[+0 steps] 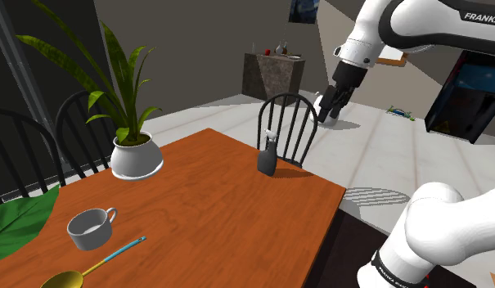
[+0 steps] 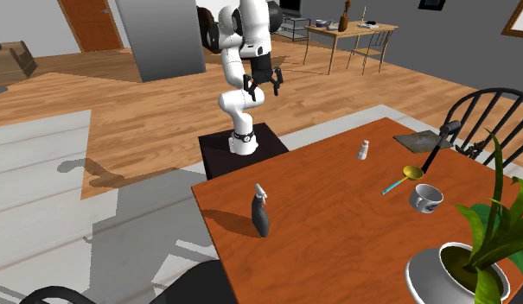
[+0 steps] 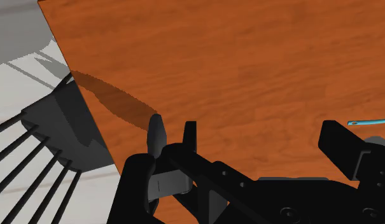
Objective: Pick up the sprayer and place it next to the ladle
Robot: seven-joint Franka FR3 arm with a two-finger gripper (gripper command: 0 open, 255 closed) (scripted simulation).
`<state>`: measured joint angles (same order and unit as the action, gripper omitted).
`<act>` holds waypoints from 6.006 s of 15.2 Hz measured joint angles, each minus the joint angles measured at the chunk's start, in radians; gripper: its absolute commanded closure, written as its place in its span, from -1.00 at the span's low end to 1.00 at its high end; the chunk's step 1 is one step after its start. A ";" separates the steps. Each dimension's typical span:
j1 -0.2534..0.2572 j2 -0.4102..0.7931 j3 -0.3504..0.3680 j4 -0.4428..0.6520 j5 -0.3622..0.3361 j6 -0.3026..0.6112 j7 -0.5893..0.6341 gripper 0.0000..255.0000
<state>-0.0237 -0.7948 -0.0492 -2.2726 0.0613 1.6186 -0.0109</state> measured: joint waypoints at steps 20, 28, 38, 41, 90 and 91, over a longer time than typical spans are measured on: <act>-0.028 0.569 -0.119 0.130 -0.019 0.418 -0.138 -1.00; -0.043 0.831 -0.153 0.285 0.022 0.515 -0.199 -1.00; -0.046 0.894 -0.152 0.261 0.042 0.600 -0.216 -1.00; -0.046 0.894 -0.152 0.260 0.042 0.601 -0.216 -1.00; -0.048 0.840 -0.157 0.697 0.012 0.114 -0.174 1.00; -0.048 0.844 -0.158 0.714 0.013 0.100 -0.174 1.00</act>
<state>-0.0720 0.0489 -0.2068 -1.5582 0.0742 1.7181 -0.1851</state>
